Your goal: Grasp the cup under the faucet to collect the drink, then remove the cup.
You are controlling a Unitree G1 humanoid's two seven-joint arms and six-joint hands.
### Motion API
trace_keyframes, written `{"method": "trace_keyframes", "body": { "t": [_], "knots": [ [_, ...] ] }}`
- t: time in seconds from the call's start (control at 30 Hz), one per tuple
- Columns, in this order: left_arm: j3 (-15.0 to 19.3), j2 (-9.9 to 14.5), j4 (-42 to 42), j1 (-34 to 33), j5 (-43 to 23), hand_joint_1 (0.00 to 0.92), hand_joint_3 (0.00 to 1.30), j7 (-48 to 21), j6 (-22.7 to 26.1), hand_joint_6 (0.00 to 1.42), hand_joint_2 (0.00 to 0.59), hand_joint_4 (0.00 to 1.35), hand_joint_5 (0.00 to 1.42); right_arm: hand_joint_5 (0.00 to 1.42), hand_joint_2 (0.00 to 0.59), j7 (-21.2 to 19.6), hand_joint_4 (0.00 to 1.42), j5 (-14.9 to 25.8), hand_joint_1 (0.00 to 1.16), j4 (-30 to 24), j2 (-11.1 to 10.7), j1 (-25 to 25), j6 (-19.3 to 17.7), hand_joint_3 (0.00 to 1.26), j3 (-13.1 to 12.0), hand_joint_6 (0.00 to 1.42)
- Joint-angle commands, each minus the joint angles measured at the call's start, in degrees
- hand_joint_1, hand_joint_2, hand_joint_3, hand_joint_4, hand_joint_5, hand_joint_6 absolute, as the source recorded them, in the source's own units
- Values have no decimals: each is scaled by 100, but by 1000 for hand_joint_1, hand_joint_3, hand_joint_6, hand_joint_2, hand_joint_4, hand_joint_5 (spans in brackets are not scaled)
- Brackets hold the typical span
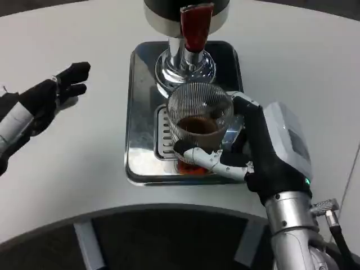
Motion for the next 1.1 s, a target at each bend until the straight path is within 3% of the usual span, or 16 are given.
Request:
{"method": "trace_keyframes", "body": {
  "t": [0.03,0.7,1.1],
  "knots": [
    [-154,-102,-197,244,159,0,48,28,-308,0,83,0,2,1150,245,105,1035,-115,955,-420,-28,145,-30,906,37,1365],
    [-727,-254,-908,776,862,0,0,262,-1320,0,72,0,0,1163,245,706,1035,-273,955,-1311,-162,676,-34,906,144,1389],
    [-782,-254,-1124,1160,1088,0,0,439,-1824,0,50,0,0,1164,245,1064,1029,-258,955,-1749,-295,967,-95,906,157,1393]
  ]
}}
